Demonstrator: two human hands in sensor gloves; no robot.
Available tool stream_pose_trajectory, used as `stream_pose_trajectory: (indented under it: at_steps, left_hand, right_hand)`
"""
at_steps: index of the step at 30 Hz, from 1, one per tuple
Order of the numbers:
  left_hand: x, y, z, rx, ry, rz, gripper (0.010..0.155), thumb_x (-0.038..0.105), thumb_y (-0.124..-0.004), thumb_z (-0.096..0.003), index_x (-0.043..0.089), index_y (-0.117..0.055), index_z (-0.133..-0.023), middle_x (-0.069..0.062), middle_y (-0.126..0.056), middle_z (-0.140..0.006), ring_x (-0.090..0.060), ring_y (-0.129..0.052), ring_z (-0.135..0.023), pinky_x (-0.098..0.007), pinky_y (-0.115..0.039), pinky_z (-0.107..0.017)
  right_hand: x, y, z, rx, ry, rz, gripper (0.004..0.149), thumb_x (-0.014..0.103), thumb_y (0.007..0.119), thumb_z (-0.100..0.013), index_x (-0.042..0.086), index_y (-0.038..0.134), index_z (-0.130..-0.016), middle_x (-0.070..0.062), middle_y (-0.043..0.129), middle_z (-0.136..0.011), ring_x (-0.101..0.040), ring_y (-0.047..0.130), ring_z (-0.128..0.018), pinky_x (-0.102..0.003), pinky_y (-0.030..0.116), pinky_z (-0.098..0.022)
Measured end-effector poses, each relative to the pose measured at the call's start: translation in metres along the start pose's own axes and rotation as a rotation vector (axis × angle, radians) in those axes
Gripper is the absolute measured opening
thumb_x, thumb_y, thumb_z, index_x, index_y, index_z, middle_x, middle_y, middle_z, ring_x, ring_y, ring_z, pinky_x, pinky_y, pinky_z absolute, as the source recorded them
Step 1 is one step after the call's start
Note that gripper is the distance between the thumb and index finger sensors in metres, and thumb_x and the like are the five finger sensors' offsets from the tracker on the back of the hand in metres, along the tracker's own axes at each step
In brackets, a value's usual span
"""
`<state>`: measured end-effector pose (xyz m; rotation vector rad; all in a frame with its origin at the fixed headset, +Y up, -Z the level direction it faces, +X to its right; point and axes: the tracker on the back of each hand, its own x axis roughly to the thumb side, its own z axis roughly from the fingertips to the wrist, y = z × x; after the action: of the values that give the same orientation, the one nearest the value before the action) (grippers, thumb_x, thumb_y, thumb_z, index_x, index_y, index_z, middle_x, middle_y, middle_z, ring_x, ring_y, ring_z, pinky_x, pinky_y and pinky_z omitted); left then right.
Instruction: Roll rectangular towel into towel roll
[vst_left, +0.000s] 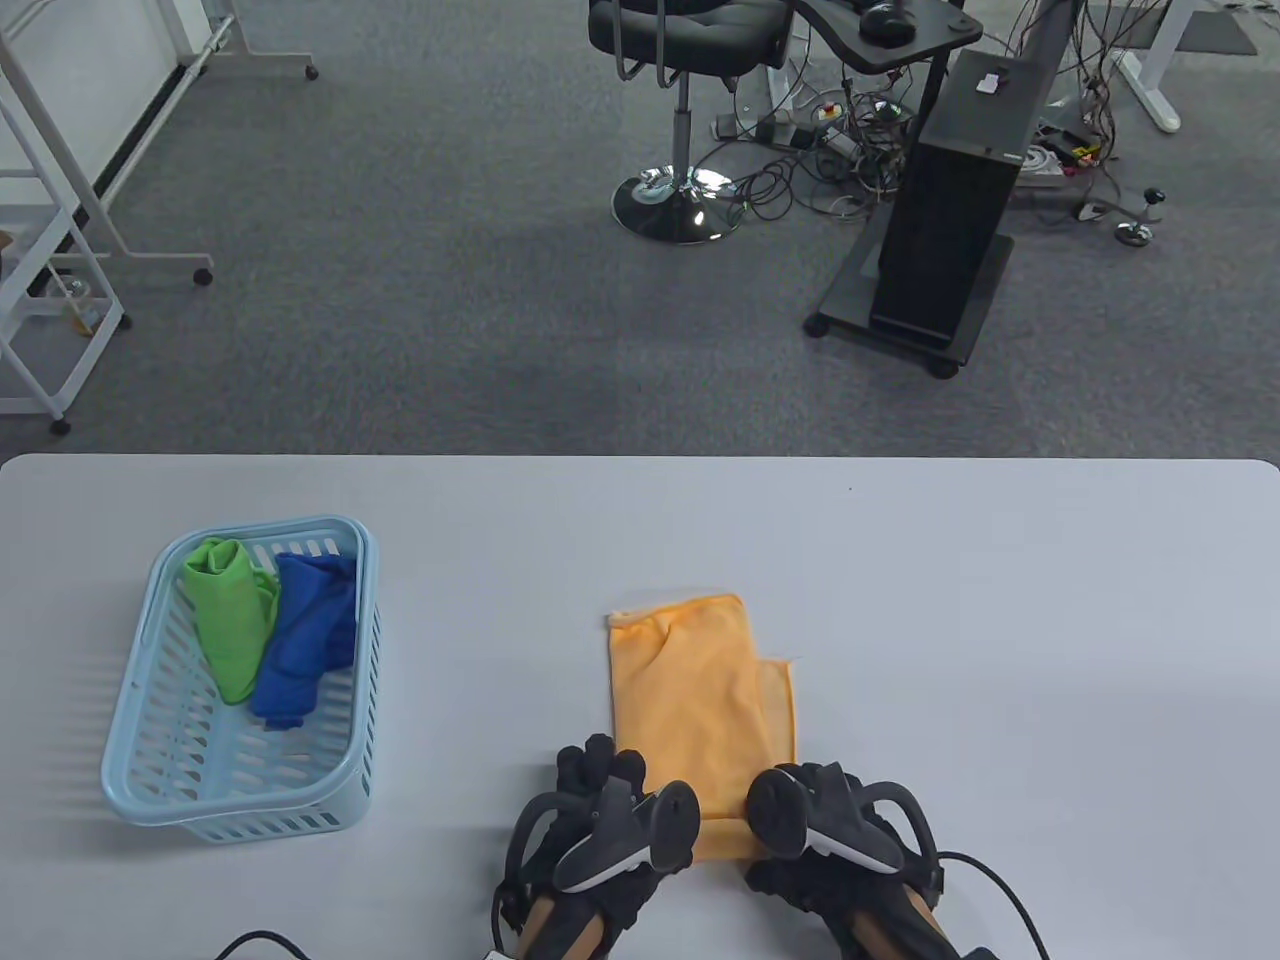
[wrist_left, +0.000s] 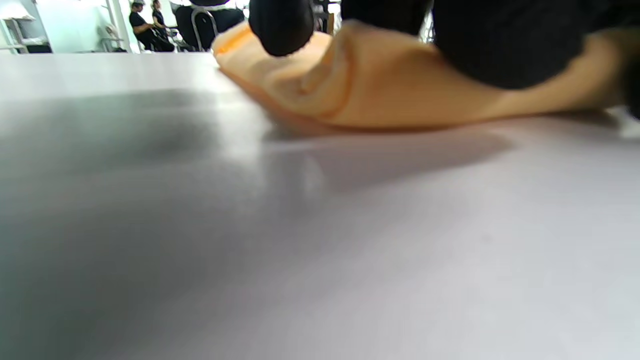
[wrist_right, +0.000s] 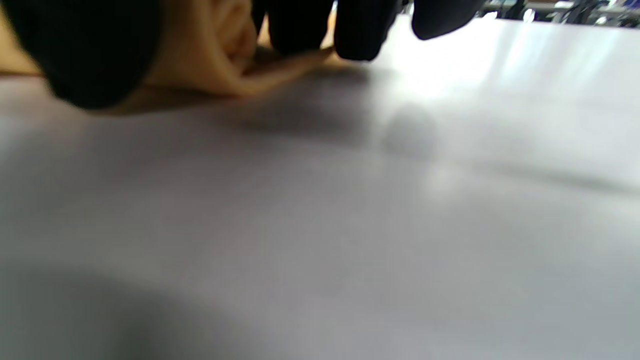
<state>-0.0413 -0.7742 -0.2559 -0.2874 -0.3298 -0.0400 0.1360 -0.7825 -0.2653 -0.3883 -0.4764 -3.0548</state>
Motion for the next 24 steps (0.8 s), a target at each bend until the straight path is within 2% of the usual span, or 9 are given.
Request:
stream_pose_trajectory:
  at_steps: [5,9,15,17,18,19,22,23,24]
  left_hand:
    - [0.002,0.001,-0.001,0.001,0.016,-0.053,0.069,0.056,-0.083,-0.031,0.034,-0.073,-0.095,-0.014,-0.056,-0.106,-0.047,-0.038,-0.102,-0.068,-0.032,-0.071]
    - [0.0,0.002,-0.001,0.025,0.03,0.022,0.06,0.05,-0.078,-0.0347,0.032,-0.08,-0.092,-0.014,-0.064,-0.102,-0.045,-0.046,-0.101,-0.067,-0.037,-0.07]
    - [-0.006,0.001,-0.001,0.021,0.033,0.096,0.057,0.048,-0.067,-0.0366,0.031,-0.085,-0.088,-0.013,-0.068,-0.099,-0.045,-0.048,-0.1,-0.067,-0.037,-0.07]
    - [-0.009,0.003,0.001,0.056,0.027,0.138,0.056,0.049,-0.063,-0.0377,0.028,-0.092,-0.081,-0.011,-0.078,-0.092,-0.042,-0.06,-0.097,-0.065,-0.045,-0.07]
    - [-0.012,0.002,-0.001,0.11,0.026,0.178,0.056,0.048,-0.064,-0.0381,0.025,-0.097,-0.076,-0.011,-0.083,-0.087,-0.041,-0.065,-0.094,-0.065,-0.049,-0.069]
    - [-0.013,0.0,-0.002,0.11,0.032,0.194,0.055,0.048,-0.065,-0.0385,0.023,-0.099,-0.074,-0.011,-0.085,-0.084,-0.041,-0.068,-0.093,-0.065,-0.05,-0.068]
    - [-0.012,0.002,-0.003,0.086,0.056,0.178,0.053,0.051,-0.07,-0.0387,0.025,-0.1,-0.074,-0.011,-0.083,-0.087,-0.043,-0.063,-0.095,-0.066,-0.046,-0.069]
    - [-0.009,0.002,-0.003,0.058,0.069,0.141,0.051,0.052,-0.072,-0.0381,0.028,-0.094,-0.078,-0.012,-0.077,-0.092,-0.043,-0.058,-0.097,-0.066,-0.043,-0.07]
    - [-0.006,0.0,-0.003,0.028,0.083,0.102,0.054,0.051,-0.076,-0.0375,0.035,-0.079,-0.089,-0.012,-0.068,-0.098,-0.043,-0.052,-0.099,-0.067,-0.039,-0.071]
  right_hand:
    - [-0.002,-0.003,0.001,-0.064,-0.009,-0.051,0.065,0.043,0.078,-0.029,0.018,0.071,-0.089,-0.01,0.059,-0.098,-0.035,0.064,-0.094,-0.061,0.053,-0.069]
    - [-0.009,-0.005,0.0,-0.075,-0.017,-0.111,0.062,0.043,0.077,-0.029,0.018,0.076,-0.086,-0.009,0.063,-0.096,-0.034,0.068,-0.092,-0.061,0.054,-0.068]
    - [-0.009,-0.013,0.004,-0.064,-0.036,-0.132,0.058,0.042,0.067,-0.032,0.013,0.086,-0.078,-0.007,0.073,-0.091,-0.033,0.073,-0.09,-0.062,0.054,-0.068]
    - [-0.012,-0.015,0.005,-0.068,-0.033,-0.144,0.056,0.045,0.067,-0.032,0.014,0.091,-0.072,-0.006,0.08,-0.086,-0.031,0.079,-0.086,-0.061,0.056,-0.067]
    - [-0.015,-0.016,0.005,-0.089,-0.029,-0.149,0.056,0.048,0.068,-0.031,0.015,0.094,-0.068,-0.004,0.083,-0.083,-0.03,0.082,-0.084,-0.061,0.058,-0.067]
    - [-0.016,-0.016,0.004,-0.1,-0.026,-0.155,0.057,0.05,0.069,-0.03,0.015,0.095,-0.066,-0.004,0.085,-0.082,-0.03,0.082,-0.083,-0.06,0.059,-0.066]
    - [-0.016,-0.013,0.004,-0.138,-0.008,-0.124,0.059,0.05,0.073,-0.029,0.019,0.09,-0.076,-0.006,0.078,-0.088,-0.031,0.078,-0.086,-0.06,0.057,-0.067]
    - [-0.015,-0.012,0.004,-0.136,-0.01,-0.11,0.061,0.049,0.075,-0.028,0.022,0.083,-0.082,-0.006,0.071,-0.092,-0.031,0.073,-0.089,-0.06,0.055,-0.068]
    - [-0.013,-0.011,0.003,-0.119,-0.029,-0.111,0.063,0.046,0.077,-0.028,0.023,0.074,-0.086,-0.006,0.064,-0.096,-0.031,0.067,-0.092,-0.061,0.053,-0.069]
